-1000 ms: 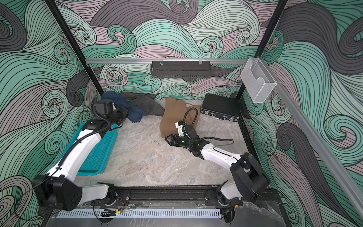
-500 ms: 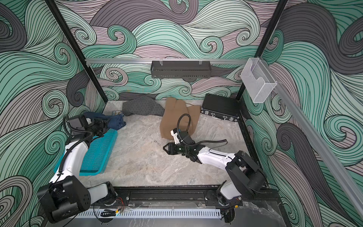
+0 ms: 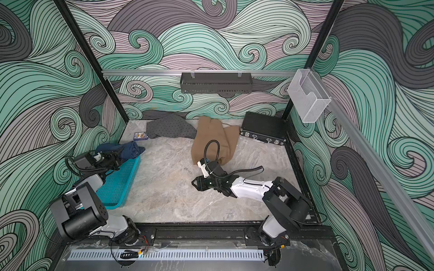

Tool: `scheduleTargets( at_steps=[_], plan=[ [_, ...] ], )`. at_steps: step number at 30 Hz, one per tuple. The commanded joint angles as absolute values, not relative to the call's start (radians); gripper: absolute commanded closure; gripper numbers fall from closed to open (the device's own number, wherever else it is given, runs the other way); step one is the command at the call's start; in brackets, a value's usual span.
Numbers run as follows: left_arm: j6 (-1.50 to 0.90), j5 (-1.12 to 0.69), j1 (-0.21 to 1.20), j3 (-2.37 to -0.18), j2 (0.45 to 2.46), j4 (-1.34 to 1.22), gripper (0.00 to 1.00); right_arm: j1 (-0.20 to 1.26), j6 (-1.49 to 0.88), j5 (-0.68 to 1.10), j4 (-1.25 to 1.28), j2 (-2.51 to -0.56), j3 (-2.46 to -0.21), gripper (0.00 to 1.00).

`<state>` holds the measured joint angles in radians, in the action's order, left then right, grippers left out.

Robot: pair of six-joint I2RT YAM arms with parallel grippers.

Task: Roll up the skirts
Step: Place the skirt in the basket.

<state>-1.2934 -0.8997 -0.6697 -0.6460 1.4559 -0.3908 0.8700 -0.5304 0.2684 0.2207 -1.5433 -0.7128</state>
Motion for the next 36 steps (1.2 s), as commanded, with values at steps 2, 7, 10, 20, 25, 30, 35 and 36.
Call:
scheduleTargets(
  at_steps=[2,7,10,20,25,30,35,36],
  plan=[
    [-1.331,-1.026,-0.718,-0.595,1.566,-0.613,1.0,0.889,-0.493,0.243,0.23,-1.553,-0.745,0.49],
    [-1.24,-1.079,-0.725,-0.636,1.642,-0.462,1.0,0.903,-0.479,0.237,0.222,-1.572,-0.759,0.49],
    [-1.16,-1.075,-0.73,-0.665,1.665,-0.346,1.0,0.909,-0.471,0.234,0.218,-1.578,-0.762,0.49],
    [-1.082,-1.068,-0.715,-0.723,1.764,-0.196,0.33,0.916,-0.455,0.207,0.21,-1.587,-0.769,0.49],
    [-1.056,-1.036,-0.715,-0.724,1.733,-0.133,0.32,0.919,-0.449,0.198,0.209,-1.589,-0.771,0.49],
    [-1.015,-0.988,-0.725,-0.737,1.66,-0.019,0.01,0.92,-0.442,0.185,0.201,-1.586,-0.77,0.49],
    [-0.993,-0.825,-0.734,-0.749,1.503,0.179,0.01,0.92,-0.446,0.147,0.193,-1.576,-0.768,0.47],
    [-0.998,-0.798,-0.734,-0.746,1.476,0.207,0.02,0.918,-0.451,0.141,0.185,-1.571,-0.768,0.47]
  ],
)
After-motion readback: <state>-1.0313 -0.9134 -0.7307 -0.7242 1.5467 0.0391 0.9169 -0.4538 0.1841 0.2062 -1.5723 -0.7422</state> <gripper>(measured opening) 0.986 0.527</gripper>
